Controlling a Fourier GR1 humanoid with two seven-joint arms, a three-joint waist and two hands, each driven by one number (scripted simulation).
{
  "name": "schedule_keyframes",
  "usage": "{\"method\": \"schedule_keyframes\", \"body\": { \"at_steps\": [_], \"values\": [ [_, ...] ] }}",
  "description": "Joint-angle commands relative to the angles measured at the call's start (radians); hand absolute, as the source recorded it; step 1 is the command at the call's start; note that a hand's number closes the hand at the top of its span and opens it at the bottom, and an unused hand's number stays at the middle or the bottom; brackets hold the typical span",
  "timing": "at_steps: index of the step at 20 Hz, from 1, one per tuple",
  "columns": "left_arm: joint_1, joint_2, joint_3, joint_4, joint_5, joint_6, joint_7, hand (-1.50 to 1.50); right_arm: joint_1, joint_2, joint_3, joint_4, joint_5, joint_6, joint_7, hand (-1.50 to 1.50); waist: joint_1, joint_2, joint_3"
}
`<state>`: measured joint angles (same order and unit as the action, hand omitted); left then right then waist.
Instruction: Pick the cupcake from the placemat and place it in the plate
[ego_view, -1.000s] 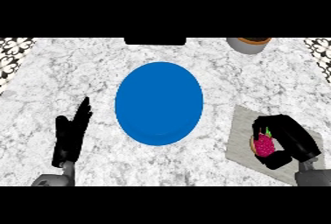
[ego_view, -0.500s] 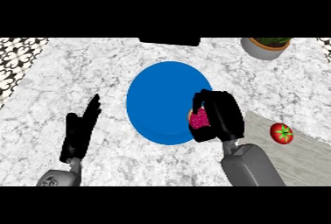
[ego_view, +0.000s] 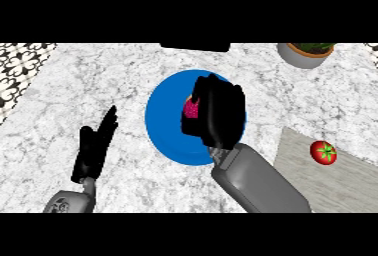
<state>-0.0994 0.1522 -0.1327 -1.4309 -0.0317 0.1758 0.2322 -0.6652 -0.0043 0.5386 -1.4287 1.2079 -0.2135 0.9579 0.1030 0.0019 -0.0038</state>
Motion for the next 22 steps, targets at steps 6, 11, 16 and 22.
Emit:
{"method": "schedule_keyframes", "body": {
  "at_steps": [6, 11, 16, 22],
  "values": [
    [0.01, -0.033, 0.0, 0.04, -0.025, 0.036, -0.045, 0.0, -0.238, 0.004, 0.12, 0.261, -0.092, -0.144, 0.33, 1.5, -0.038, 0.007, 0.003],
    [0.019, 0.012, 0.029, -0.023, -0.004, 0.008, 0.001, 0.0, -0.297, 0.004, 0.098, 0.412, -0.17, -0.181, 0.292, 1.5, -0.041, 0.007, 0.003],
    [0.005, 0.016, 0.029, -0.055, -0.002, 0.004, 0.056, 0.0, -0.322, 0.004, 0.042, 0.539, -0.326, -0.181, 0.196, 1.5, -0.037, 0.009, 0.004],
    [0.033, -0.001, 0.028, -0.019, -0.014, 0.011, -0.02, 0.0, -0.26, 0.004, 0.022, 0.628, -0.573, -0.165, 0.031, 1.5, -0.04, 0.014, 0.004]
  ]
}}
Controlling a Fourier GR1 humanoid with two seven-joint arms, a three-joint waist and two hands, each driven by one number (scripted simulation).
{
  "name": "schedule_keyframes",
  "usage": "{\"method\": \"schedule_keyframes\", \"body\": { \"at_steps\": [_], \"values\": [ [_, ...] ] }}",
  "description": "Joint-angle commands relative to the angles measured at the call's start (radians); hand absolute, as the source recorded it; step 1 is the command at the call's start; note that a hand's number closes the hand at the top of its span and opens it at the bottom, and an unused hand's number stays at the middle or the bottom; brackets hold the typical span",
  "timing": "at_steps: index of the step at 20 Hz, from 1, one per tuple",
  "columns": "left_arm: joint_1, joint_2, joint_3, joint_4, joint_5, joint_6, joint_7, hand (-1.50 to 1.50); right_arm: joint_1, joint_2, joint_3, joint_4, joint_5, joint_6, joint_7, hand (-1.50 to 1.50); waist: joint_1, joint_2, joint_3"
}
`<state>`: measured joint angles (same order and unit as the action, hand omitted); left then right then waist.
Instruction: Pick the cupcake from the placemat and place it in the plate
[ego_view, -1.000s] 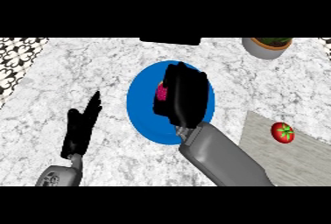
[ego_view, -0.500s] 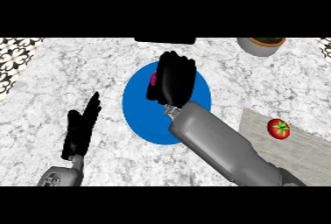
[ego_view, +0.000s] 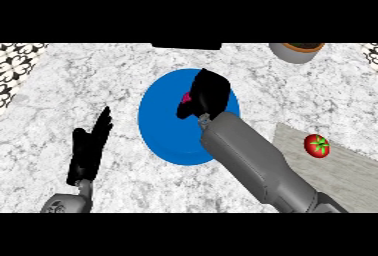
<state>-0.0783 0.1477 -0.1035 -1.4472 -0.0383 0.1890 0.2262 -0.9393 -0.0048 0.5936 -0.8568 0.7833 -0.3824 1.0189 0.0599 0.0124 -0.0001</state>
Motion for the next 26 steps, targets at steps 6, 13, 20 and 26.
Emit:
{"method": "schedule_keyframes", "body": {
  "at_steps": [6, 13, 20, 26],
  "values": [
    [-0.007, -0.006, 0.005, -0.011, -0.01, 0.002, 0.022, 0.0, -0.005, 0.005, 0.031, 0.171, -0.324, -0.011, -0.17, -1.5, -0.006, 0.0, 0.0],
    [0.033, -0.005, 0.003, -0.065, -0.014, 0.01, 0.043, 0.0, 0.029, 0.005, -0.027, -0.018, -0.384, -0.22, -0.401, -1.5, -0.02, -0.009, 0.003],
    [-0.016, 0.009, 0.06, 0.026, 0.017, -0.012, 0.005, 0.0, 0.191, 0.005, -0.152, -0.182, -0.547, -0.412, -0.674, -1.5, -0.054, -0.006, 0.001],
    [0.07, 0.005, 0.047, -0.05, -0.004, -0.015, 0.003, 0.0, 0.33, 0.005, -0.194, -0.247, -0.645, -0.3, -0.869, -1.5, -0.055, -0.012, 0.0]
  ]
}}
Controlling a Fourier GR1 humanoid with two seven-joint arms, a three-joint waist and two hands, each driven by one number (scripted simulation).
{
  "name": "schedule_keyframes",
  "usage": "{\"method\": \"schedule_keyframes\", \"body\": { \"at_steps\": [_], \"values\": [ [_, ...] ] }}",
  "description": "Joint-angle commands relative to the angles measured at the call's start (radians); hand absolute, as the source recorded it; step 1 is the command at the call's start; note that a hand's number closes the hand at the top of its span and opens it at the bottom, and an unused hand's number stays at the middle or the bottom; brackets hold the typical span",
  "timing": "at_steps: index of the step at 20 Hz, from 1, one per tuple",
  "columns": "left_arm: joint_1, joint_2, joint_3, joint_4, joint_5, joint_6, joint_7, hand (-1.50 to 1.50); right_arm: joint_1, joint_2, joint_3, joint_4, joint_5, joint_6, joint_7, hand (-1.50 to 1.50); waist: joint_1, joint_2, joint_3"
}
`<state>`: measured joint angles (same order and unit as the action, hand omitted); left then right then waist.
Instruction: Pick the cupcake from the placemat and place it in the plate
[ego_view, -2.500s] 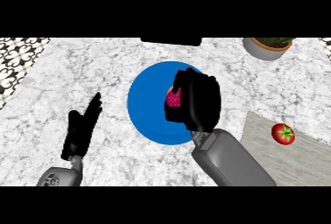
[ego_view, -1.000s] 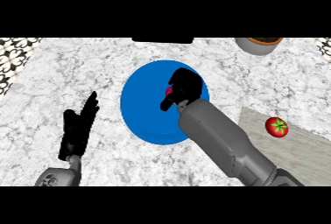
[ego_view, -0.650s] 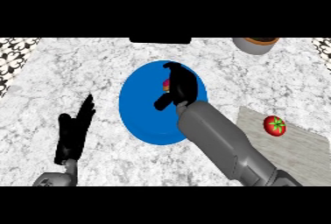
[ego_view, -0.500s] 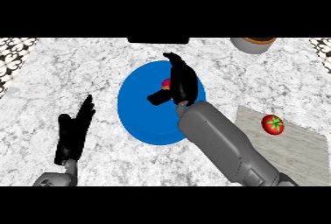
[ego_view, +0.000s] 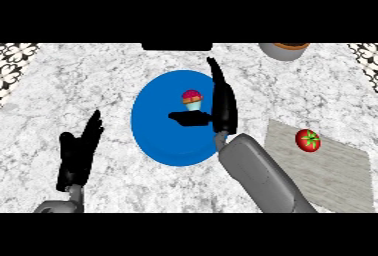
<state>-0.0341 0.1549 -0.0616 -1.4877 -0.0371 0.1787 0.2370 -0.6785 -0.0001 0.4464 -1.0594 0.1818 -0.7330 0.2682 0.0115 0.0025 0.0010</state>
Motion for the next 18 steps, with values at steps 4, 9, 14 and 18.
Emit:
{"method": "schedule_keyframes", "body": {
  "at_steps": [4, 9, 14, 18],
  "values": [
    [-0.009, -0.027, -0.008, -0.032, -0.016, 0.0, 0.055, 0.0, 0.078, 0.0, -0.046, -0.028, -0.096, 0.062, -0.212, -1.5, -0.006, -0.002, -0.001],
    [0.014, -0.024, 0.03, 0.014, -0.003, -0.027, -0.015, 0.0, 0.04, 0.0, 0.098, 0.027, -0.175, -0.059, -0.215, -1.5, -0.001, -0.002, -0.001],
    [0.011, -0.002, 0.07, 0.031, 0.005, -0.059, -0.051, 0.0, 0.052, 0.0, 0.051, 0.083, -0.146, -0.034, -0.239, -1.5, -0.006, -0.002, -0.001],
    [0.002, -0.05, 0.033, 0.033, -0.036, -0.016, -0.024, 0.0, 0.044, 0.0, 0.065, 0.172, -0.162, -0.063, -0.261, -1.5, -0.007, -0.002, -0.001]
  ]
}}
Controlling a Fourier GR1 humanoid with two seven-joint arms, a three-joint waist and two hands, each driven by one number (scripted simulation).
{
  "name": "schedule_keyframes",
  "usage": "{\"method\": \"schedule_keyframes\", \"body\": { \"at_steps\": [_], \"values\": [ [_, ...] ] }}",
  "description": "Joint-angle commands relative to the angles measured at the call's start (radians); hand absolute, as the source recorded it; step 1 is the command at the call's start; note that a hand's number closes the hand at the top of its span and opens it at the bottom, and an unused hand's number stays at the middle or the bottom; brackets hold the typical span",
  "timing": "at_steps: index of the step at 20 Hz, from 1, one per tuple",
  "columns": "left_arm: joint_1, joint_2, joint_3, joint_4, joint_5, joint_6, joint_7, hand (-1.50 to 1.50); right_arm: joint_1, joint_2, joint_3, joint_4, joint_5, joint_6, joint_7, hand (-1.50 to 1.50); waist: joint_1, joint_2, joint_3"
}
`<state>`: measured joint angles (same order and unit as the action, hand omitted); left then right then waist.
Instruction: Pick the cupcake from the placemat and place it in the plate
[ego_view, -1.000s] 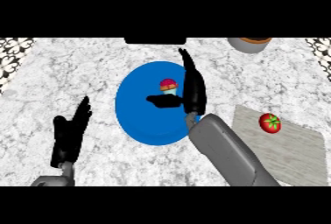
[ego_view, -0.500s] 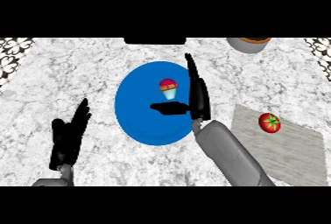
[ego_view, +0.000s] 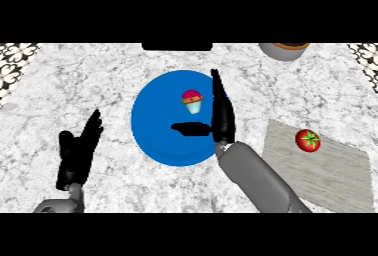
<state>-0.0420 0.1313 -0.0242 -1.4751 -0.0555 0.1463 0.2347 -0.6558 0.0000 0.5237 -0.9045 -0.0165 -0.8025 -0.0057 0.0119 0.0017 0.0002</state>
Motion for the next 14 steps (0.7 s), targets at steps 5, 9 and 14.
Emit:
{"method": "schedule_keyframes", "body": {
  "at_steps": [5, 9, 14],
  "values": [
    [0.007, 0.004, 0.018, 0.009, -0.017, -0.016, -0.01, 0.0, -0.036, 0.0, 0.105, 0.081, -0.076, -0.115, 0.011, -1.5, 0.001, 0.0, 0.0],
    [-0.023, -0.008, 0.02, 0.014, -0.023, -0.015, -0.004, 0.0, 0.027, 0.0, -0.011, 0.099, 0.013, -0.034, -0.035, -1.5, -0.007, -0.001, 0.0],
    [0.038, -0.023, 0.011, -0.043, -0.025, -0.019, 0.019, 0.0, 0.086, -0.03, -0.033, -0.001, 0.118, -0.004, 0.069, -1.5, -0.009, -0.003, 0.0]
  ]
}}
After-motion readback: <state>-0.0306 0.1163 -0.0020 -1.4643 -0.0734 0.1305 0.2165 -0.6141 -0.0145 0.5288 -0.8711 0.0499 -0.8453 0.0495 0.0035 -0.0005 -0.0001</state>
